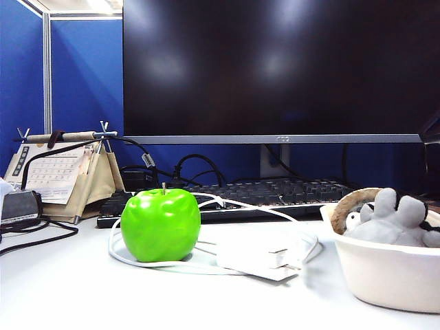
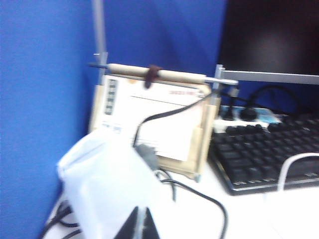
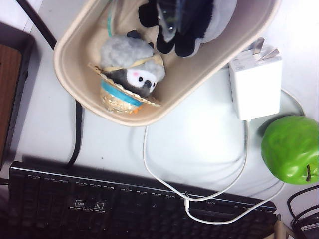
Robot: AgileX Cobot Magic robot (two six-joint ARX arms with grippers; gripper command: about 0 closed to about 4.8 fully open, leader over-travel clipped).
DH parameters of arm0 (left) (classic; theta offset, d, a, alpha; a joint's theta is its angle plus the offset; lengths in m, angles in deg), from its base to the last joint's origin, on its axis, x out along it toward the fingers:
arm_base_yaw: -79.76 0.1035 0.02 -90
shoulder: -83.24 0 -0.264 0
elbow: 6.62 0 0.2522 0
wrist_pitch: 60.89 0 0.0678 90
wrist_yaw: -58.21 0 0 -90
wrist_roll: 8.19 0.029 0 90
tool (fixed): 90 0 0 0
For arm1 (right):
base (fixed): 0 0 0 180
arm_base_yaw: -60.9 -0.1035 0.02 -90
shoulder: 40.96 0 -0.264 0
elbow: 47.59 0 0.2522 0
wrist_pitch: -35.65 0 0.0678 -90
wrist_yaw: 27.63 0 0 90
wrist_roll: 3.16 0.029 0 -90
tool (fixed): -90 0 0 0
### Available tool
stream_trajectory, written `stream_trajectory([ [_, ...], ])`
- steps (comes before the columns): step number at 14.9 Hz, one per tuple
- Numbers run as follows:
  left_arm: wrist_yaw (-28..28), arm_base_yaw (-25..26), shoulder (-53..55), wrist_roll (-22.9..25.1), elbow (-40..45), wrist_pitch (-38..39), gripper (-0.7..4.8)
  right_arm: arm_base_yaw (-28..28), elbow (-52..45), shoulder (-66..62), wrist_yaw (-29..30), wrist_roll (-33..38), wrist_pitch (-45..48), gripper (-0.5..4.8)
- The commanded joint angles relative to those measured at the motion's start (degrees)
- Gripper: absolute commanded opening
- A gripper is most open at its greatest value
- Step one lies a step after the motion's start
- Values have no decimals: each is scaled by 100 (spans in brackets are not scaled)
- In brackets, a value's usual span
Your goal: Identity fluffy octopus among items on the table, put them into the paper lunch box.
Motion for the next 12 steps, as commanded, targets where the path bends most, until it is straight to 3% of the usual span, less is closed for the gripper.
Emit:
stream_trajectory([
  [1,-20,2,-15,-2,-2,-72,-5,0,20,2,7,22,83,-2],
  [12,-138,2,-15,2,-2,22,-4,0,20,2,4,22,83,-2],
])
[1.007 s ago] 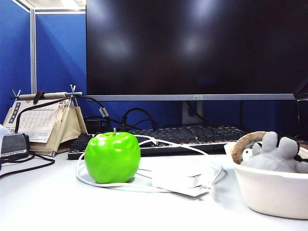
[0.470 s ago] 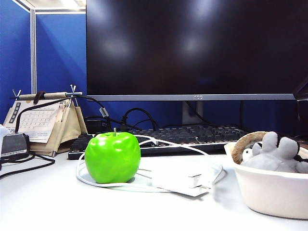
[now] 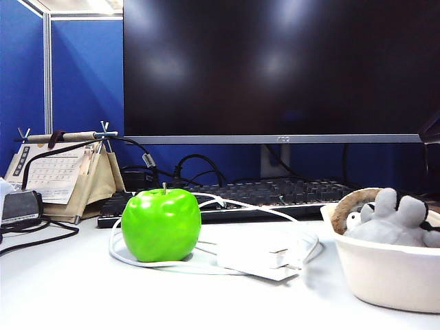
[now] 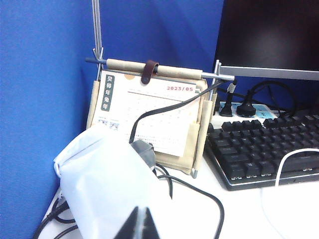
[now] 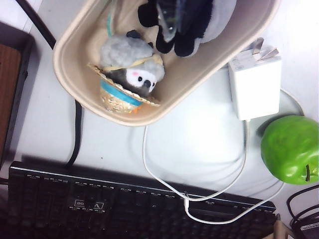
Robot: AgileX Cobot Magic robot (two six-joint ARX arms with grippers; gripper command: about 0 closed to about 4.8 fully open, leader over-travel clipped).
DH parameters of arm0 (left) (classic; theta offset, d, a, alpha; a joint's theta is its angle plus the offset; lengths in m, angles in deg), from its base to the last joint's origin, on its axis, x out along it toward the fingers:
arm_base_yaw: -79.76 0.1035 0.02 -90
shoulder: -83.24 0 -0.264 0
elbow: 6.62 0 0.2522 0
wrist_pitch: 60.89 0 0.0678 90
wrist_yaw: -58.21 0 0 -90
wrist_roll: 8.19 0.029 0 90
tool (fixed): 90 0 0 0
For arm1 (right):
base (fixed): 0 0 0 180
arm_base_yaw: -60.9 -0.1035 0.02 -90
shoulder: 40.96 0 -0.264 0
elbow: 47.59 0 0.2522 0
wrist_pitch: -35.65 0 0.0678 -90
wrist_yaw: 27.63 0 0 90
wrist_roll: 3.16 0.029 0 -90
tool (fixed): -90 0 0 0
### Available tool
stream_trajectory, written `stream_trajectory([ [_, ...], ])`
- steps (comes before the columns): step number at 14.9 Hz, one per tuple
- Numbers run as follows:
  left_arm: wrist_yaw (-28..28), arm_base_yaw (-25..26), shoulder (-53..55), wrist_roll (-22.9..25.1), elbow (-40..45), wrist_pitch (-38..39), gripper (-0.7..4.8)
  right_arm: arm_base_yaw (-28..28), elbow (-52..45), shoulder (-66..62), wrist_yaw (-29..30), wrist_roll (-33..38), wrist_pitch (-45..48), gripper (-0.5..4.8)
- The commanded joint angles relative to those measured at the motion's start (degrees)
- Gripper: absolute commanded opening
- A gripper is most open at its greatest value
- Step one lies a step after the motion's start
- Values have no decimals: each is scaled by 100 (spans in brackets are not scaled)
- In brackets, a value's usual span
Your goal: Identity fluffy octopus among items on the table, put them into the paper lunch box.
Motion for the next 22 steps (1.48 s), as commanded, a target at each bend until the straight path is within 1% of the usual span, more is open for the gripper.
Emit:
stream_trajectory([
  [1,-28,2,-15,2,-2,-52,-4,0,20,2,4,22,83,-2],
  [2,-28,2,-15,2,-2,-52,-4,7,20,9,4,22,83,-2],
  [4,-28,2,-15,2,-2,-52,-4,334,20,271,2,4,131,-2],
  [6,-28,2,-13,2,-2,-52,-4,1119,20,772,2,-11,481,-2],
  [8,-28,2,-15,2,-2,-52,-4,2129,20,1255,2,-197,1016,-2],
  [9,-28,2,-15,2,-2,-55,-4,2514,20,1412,4,-195,1189,-2],
  [12,-28,2,-15,2,-2,-52,-4,3547,20,1705,7,-195,1547,-2],
  [14,-28,2,-15,2,-2,-52,-4,4098,-66,1711,74,-144,1635,-2],
  [16,-28,2,-13,2,-2,-55,-4,4085,-415,1711,240,-125,1733,-2],
  [18,-31,2,-15,2,-2,-55,-4,4030,-857,1714,822,-127,2214,-2],
  [19,-28,2,-13,2,-2,-52,-4,3989,-1034,1716,949,-127,2527,-2],
  [21,-28,2,-13,2,-2,-52,-4,3923,-1327,1777,944,-127,3119,-2],
  [22,-28,2,-15,2,-2,-55,-4,3921,-1419,1862,942,-127,3241,-2],
])
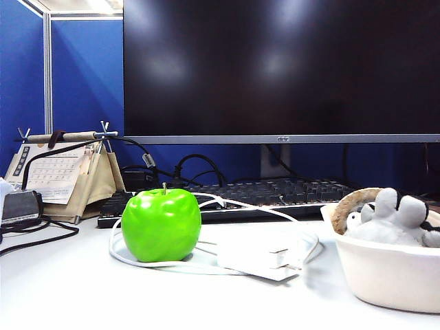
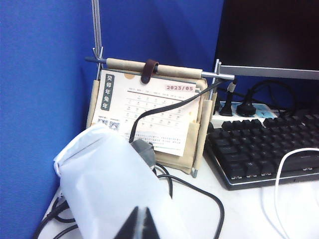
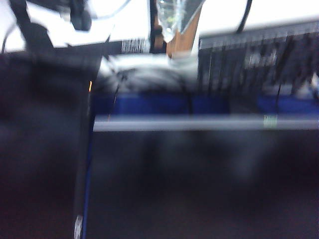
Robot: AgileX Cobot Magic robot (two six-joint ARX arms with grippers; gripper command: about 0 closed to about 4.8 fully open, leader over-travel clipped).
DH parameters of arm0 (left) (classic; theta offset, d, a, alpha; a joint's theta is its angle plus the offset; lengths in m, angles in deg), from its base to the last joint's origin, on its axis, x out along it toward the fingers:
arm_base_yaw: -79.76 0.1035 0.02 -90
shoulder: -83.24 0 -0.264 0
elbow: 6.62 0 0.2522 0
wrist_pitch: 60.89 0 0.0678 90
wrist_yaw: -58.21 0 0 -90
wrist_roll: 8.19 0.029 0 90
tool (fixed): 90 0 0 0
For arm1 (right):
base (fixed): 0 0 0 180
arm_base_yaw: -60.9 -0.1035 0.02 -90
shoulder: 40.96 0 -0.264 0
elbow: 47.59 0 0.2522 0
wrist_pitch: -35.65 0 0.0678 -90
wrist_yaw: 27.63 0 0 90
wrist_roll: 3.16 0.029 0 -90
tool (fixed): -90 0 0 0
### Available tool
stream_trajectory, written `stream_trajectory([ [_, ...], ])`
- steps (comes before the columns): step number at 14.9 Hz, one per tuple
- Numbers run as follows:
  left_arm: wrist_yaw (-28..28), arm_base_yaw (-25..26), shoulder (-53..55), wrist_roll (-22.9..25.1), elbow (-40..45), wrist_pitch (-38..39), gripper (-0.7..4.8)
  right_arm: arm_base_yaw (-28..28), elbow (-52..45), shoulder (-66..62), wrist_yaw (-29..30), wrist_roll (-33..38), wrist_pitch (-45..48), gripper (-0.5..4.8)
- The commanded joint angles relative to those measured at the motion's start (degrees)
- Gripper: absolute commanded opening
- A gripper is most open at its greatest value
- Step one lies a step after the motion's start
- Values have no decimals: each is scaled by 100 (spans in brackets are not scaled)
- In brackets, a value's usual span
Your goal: Identity fluffy octopus among items on the table, put them into the paper lunch box.
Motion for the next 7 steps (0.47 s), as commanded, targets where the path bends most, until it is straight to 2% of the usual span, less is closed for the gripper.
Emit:
stream_trajectory([
  [1,-28,2,-15,2,-2,-66,-4,-44,-197,225,11,22,496,-2],
  [7,-28,2,-15,2,-2,-66,-4,-44,-212,258,17,22,396,-2],
])
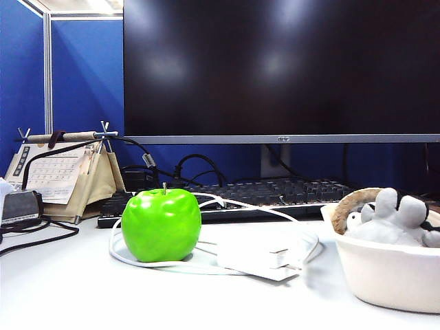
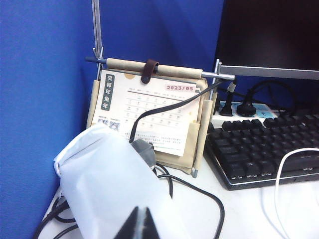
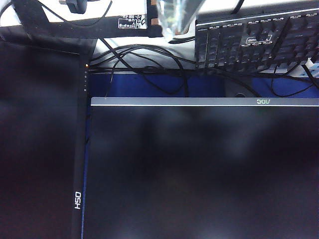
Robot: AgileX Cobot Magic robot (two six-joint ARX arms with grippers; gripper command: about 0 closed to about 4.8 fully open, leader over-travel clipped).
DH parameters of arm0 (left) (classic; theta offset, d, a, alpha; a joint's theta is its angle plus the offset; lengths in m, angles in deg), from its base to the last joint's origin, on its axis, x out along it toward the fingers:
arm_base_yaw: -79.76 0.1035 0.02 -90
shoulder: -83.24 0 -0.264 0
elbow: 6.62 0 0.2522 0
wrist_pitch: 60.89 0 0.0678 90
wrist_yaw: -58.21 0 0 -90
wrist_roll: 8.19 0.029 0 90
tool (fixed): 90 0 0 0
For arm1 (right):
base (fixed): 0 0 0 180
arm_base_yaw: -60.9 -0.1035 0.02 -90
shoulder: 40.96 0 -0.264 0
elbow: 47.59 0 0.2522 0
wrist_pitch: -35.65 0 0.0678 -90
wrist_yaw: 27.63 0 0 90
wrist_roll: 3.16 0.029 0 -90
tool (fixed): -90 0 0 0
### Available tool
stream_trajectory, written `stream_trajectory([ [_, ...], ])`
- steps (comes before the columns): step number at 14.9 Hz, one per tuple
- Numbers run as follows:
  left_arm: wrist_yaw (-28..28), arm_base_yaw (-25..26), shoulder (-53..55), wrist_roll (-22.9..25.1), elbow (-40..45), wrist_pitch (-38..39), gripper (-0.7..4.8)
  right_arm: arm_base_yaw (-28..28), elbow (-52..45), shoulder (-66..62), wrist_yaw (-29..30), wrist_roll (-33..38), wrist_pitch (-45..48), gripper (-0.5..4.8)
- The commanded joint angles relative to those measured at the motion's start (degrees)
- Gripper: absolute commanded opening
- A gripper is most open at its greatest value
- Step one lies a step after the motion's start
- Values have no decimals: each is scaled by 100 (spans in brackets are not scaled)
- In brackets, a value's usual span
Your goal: Identity fluffy octopus among items on the table, put them into the paper lunch box.
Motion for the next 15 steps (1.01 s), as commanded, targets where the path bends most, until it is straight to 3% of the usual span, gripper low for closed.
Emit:
stream_trajectory([
  [1,-26,2,-15,2,-2,-66,-4,4,-11,13,-2,22,-13,-2],
  [15,-26,2,-13,2,-2,-66,-4,2,-11,13,0,22,-59,-2],
])
